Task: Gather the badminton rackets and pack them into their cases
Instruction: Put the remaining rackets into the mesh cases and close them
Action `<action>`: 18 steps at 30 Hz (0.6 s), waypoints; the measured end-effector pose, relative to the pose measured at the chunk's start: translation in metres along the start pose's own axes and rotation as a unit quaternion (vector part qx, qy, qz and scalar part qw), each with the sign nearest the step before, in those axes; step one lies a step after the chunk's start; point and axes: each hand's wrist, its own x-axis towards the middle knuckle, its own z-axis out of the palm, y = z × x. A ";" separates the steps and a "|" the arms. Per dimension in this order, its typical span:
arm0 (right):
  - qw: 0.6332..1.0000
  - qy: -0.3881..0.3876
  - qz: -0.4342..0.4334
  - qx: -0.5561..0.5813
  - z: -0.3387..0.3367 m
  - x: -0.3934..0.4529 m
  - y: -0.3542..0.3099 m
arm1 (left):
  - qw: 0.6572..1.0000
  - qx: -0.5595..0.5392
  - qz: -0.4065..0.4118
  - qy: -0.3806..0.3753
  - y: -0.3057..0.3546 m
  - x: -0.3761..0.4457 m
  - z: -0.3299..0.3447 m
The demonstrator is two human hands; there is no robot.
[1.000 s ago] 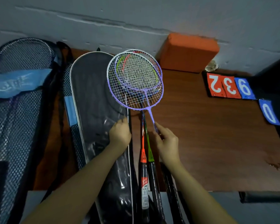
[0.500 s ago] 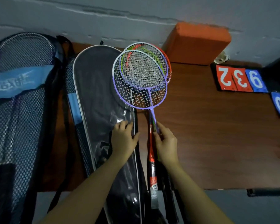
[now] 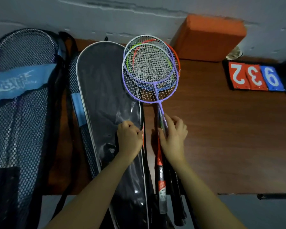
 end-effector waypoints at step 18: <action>0.976 -0.151 0.092 0.125 0.045 -0.004 -0.044 | 0.971 -0.238 -0.015 -0.023 -0.028 -0.011 -0.079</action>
